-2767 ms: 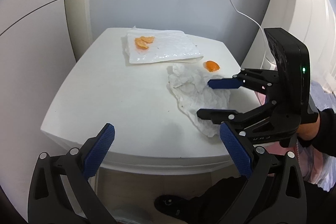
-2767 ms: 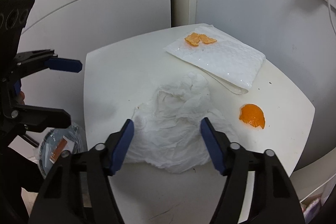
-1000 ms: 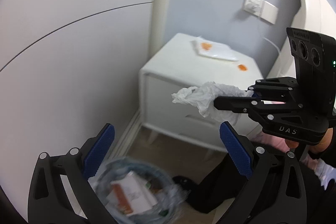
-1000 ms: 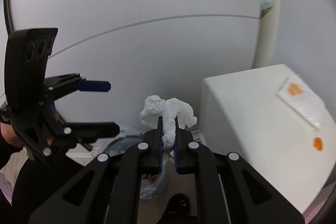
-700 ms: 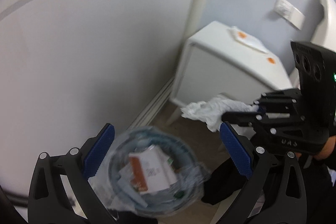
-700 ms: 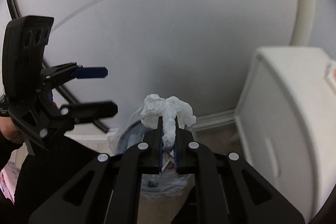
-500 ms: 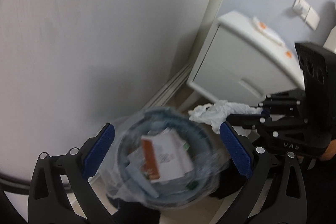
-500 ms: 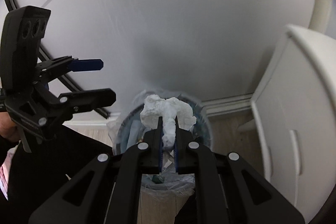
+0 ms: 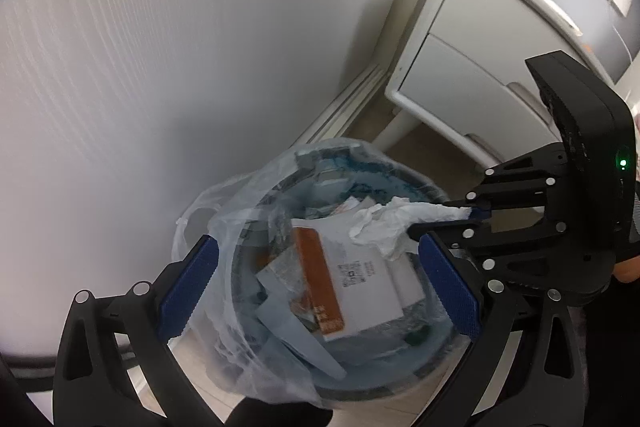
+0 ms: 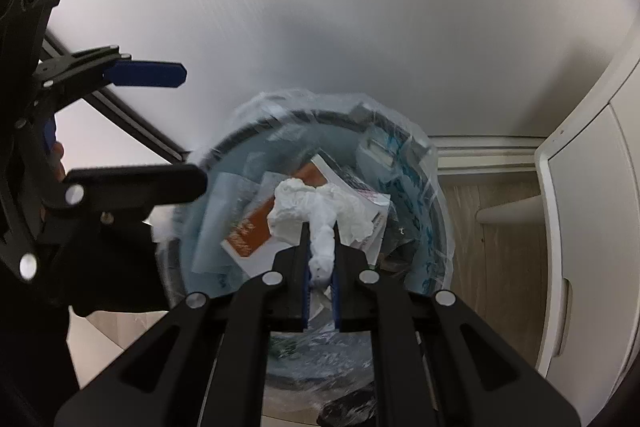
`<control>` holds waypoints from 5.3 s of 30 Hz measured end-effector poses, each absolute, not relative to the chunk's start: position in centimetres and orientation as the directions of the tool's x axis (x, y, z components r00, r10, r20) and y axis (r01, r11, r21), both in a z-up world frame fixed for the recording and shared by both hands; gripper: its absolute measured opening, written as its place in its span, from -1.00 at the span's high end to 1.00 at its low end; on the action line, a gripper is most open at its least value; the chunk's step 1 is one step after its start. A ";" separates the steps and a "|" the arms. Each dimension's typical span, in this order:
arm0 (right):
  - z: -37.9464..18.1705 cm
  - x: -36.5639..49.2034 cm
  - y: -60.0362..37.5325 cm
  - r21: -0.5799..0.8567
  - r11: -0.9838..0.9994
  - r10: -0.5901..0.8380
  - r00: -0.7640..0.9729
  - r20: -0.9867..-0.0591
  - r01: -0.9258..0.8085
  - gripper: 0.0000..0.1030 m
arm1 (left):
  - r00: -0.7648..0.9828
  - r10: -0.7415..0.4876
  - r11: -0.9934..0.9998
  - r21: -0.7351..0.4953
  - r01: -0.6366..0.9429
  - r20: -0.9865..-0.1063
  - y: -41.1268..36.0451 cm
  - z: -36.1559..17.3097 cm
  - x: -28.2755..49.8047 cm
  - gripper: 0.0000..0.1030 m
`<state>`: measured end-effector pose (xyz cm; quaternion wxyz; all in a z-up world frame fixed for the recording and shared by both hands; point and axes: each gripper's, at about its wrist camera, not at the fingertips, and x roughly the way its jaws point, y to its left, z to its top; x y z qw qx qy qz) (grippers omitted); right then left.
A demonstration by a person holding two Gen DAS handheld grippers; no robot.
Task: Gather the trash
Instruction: 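Carry the tissue with the right tool over the trash bin, then open the right tool to drop the tissue into the bin, then move both tools back to the nightstand toward the loose orange peel, then close the right tool on the loose orange peel, then close the left tool on the peel pieces on the plastic sheet while the right tool holds its peel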
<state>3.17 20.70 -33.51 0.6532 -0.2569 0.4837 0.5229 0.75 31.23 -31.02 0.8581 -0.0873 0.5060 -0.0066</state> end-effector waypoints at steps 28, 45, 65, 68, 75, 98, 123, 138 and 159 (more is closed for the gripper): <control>-31.2 2.2 18.8 0.047 0.333 0.457 0.118 -0.881 -0.942 -0.79 | 0.394 -0.049 0.997 -0.068 -0.034 -0.918 31.6 -33.4 -0.3 -0.89; -18.9 1.8 11.6 0.096 0.450 0.621 0.234 -0.748 -0.888 -0.79 | 0.597 -0.034 0.997 -0.072 -0.040 -0.802 27.2 -20.3 -1.7 -0.89; -11.6 9.7 -6.8 0.101 0.774 0.541 0.570 -0.619 -0.625 -0.79 | 0.687 -0.145 0.984 -0.033 0.173 -0.712 14.6 -11.1 4.1 -0.89; -11.3 11.0 -9.3 0.101 0.805 0.514 0.604 -0.609 -0.584 -0.79 | 0.687 -0.172 0.976 -0.028 0.216 -0.706 12.4 -10.5 5.6 -0.89; -11.8 14.6 -13.8 0.079 0.857 0.447 0.661 -0.603 -0.509 -0.79 | 0.678 -0.241 0.949 -0.022 0.315 -0.695 6.6 -9.4 9.6 -0.89; -14.9 22.9 -16.2 0.058 0.836 0.440 0.605 -0.664 -0.545 -0.78 | 0.539 -0.434 0.831 -0.088 0.550 -0.722 -2.3 -12.0 22.0 -0.89; -17.9 26.2 -15.1 0.068 0.830 0.429 0.557 -0.711 -0.553 0.37 | 0.462 -0.473 0.778 -0.110 0.618 -0.751 -3.5 -15.9 27.1 -0.89; -17.2 25.8 -15.7 0.099 0.832 0.459 0.577 -0.675 -0.546 0.65 | 0.466 -0.474 0.783 -0.115 0.612 -0.747 -3.4 -15.8 27.4 -0.89; -14.1 29.0 -15.4 0.141 0.829 0.496 0.595 -0.632 -0.541 0.65 | 0.546 -0.429 0.824 -0.063 0.563 -0.720 -3.1 -13.8 32.1 -0.89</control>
